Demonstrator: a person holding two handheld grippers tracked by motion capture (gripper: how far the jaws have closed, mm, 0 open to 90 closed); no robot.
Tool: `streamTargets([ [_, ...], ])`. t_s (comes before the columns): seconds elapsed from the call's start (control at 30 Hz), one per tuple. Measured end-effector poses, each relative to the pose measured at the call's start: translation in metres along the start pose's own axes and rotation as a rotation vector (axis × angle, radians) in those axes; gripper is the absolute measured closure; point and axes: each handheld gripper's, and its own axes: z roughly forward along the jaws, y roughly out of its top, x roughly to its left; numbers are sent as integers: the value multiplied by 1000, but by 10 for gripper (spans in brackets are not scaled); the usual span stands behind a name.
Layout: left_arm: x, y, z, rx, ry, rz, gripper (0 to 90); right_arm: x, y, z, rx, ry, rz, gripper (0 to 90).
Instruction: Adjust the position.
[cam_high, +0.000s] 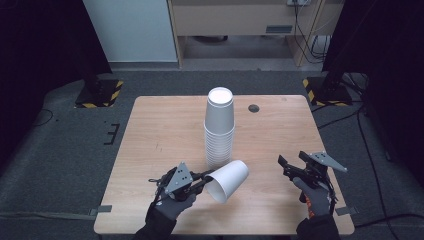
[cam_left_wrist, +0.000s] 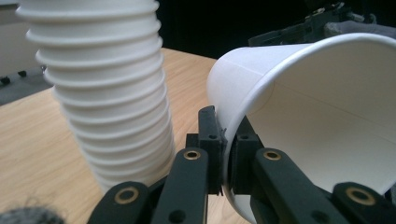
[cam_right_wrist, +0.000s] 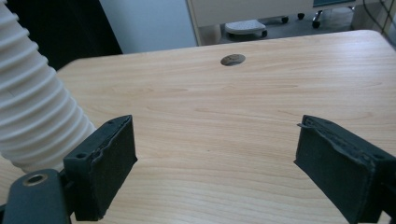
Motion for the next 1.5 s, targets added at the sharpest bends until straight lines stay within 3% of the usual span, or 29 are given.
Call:
streamTargets([
  [0.4,11,-13,-25,33,5,-24,856,1,-5,2,30,-14,-39,117],
  [0.57,16,-18,-34,49,33,-32,856,0,-6,3,34,-21,-43,116],
  [0.93,33,-27,-57,70,140,-70,856,-1,-7,4,46,-22,-43,114],
  [1.27,47,-32,-72,87,208,-109,856,-3,-7,5,57,-34,-45,114],
  [1.5,60,-34,-84,88,294,-150,856,-4,-8,6,68,-43,-42,114],
])
